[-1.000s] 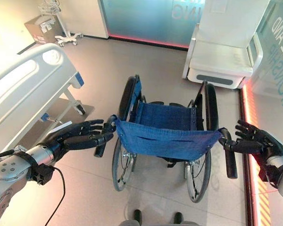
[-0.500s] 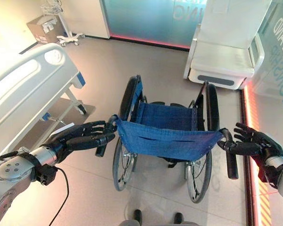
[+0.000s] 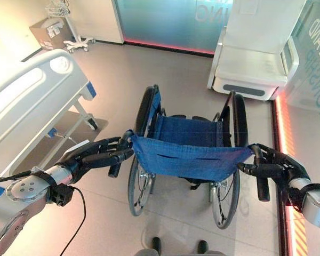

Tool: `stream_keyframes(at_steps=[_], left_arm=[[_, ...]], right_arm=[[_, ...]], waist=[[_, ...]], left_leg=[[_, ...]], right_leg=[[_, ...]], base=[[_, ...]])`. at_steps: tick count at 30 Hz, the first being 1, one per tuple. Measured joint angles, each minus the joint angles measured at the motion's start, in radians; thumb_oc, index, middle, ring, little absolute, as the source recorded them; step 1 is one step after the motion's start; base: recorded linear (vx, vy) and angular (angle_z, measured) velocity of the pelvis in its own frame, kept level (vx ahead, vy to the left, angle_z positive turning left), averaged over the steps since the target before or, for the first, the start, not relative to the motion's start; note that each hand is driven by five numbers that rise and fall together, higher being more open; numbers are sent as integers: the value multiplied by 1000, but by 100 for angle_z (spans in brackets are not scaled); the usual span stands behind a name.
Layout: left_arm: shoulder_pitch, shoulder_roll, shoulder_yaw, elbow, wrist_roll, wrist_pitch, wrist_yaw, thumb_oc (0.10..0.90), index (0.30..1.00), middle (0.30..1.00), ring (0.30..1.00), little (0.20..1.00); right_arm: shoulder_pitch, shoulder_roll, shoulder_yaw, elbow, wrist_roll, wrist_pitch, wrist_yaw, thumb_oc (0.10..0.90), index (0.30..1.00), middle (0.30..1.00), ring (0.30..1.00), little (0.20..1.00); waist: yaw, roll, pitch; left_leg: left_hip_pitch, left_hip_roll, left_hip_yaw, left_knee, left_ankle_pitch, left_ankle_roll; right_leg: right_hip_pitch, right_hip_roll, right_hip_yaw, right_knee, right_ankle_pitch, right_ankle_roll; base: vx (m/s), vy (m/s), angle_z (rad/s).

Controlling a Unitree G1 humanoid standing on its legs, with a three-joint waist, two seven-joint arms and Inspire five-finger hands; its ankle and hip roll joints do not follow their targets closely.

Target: Push the wheelchair next to the bed

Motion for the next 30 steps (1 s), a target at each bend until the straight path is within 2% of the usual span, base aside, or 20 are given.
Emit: stream_keyframes(at_steps=[8, 9, 10, 11, 12, 14, 15, 16, 17, 18, 22, 25, 30], left_arm=[[-63, 6, -78, 35, -25, 10, 31, 800, 900, 900, 900, 900], [-65, 6, -80, 36, -25, 12, 31, 800, 900, 900, 900, 900], [-85, 6, -100, 45, -25, 14, 32, 800, 900, 900, 900, 900], [-91, 6, -106, 48, -25, 16, 32, 800, 900, 900, 900, 900], [-105, 6, -119, 57, -25, 18, 32, 800, 900, 900, 900, 900], [-132, 6, -150, 76, -24, 19, 31, 747, 820, 820, 820, 820], [-134, 6, -153, 80, -24, 20, 31, 595, 592, 592, 592, 592], [-140, 6, -153, 81, -24, 20, 31, 525, 488, 488, 488, 488], [-143, 6, -153, 83, -23, 21, 32, 500, 451, 451, 451, 451], [-161, 6, -157, 97, -18, 22, 35, 400, 300, 300, 300, 300], [-212, 6, -177, 149, -13, 22, 50, 400, 300, 300, 300, 300], [-214, 43, -190, 105, 6, 18, 51, 400, 300, 300, 300, 300], [-209, 45, -200, 81, 9, 18, 57, 400, 300, 300, 300, 300]], right_arm=[[-91, 0, 57, 53, 0, -2, -34, 800, 900, 900, 900, 900], [-99, 0, 63, 58, 0, -4, -38, 736, 804, 804, 804, 804], [-108, 0, 67, 65, 0, -5, -42, 445, 368, 368, 368, 368], [-116, 0, 71, 70, 0, -5, -42, 400, 300, 300, 300, 300], [-131, 0, 80, 79, 0, -5, -42, 400, 300, 300, 300, 300], [-144, 0, 90, 85, -1, -5, -43, 400, 300, 300, 300, 300], [-156, 0, 100, 89, -1, -10, -50, 400, 300, 300, 300, 300], [-168, 0, 103, 91, -1, -18, -73, 400, 300, 300, 300, 300], [-179, -1, 104, 94, -2, -18, -82, 400, 300, 300, 300, 300], [-180, -5, 108, 91, -7, -17, -93, 400, 300, 300, 300, 300], [-206, -5, 110, 107, -11, -25, -111, 400, 300, 300, 300, 300], [-224, -5, 111, 130, -11, -26, -129, 400, 300, 300, 300, 300], [-246, -5, 109, 154, -14, -29, -129, 400, 300, 300, 300, 300]], waist=[[-1, -3, 8], [-2, -4, 9], [-1, -5, 11], [-1, -6, 12], [-2, -7, 14], [-1, -7, 15], [-4, -8, 15], [-3, -8, 17], [-3, -8, 18], [-2, -9, 22], [-1, -11, 40], [5, -9, 41], [12, 3, 48]], left_leg=[[0, 1, 14, 0, 0, 0], [0, 1, 15, 0, 0, 0], [0, 0, 15, 0, 0, 0], [0, 0, 15, 0, 0, 0], [0, 1, 15, 0, 0, 0], [0, 1, 15, 0, 0, 0], [0, 1, 15, 0, 0, 0], [0, 0, 15, 0, 0, 0], [0, 0, 15, 0, 0, 0], [0, 0, 15, 0, 0, 0], [-1, -1, 15, 0, 0, 0], [-1, -3, 15, 0, 0, 0], [-1, -2, 14, 0, 0, 0]], right_leg=[[-5, 0, 7, 0, 5, 1], [-5, 0, 8, 0, 5, 1], [-5, 0, 8, 0, 5, 1], [-5, 0, 8, 0, 5, 1], [-5, 0, 8, 0, 5, 1], [-5, 0, 8, 0, 5, 1], [-6, 0, 9, 0, 5, 1], [-6, 0, 9, 0, 5, 1], [-6, 0, 9, 0, 5, 1], [-5, 0, 9, 0, 5, 1], [-6, -1, 10, 0, 6, 1], [-6, -2, 9, 0, 6, 1], [-4, -1, 8, 0, 6, 1]], base=[[12, -2, -3], [21, -4, -3], [0, 0, 0], [0, 0, 0], [31, -4, 0], [15, -1, -1], [0, 0, 0], [0, 0, 0], [0, 0, 0], [0, 0, 0], [0, 0, 0], [0, 0, 0], [0, 0, 0]])
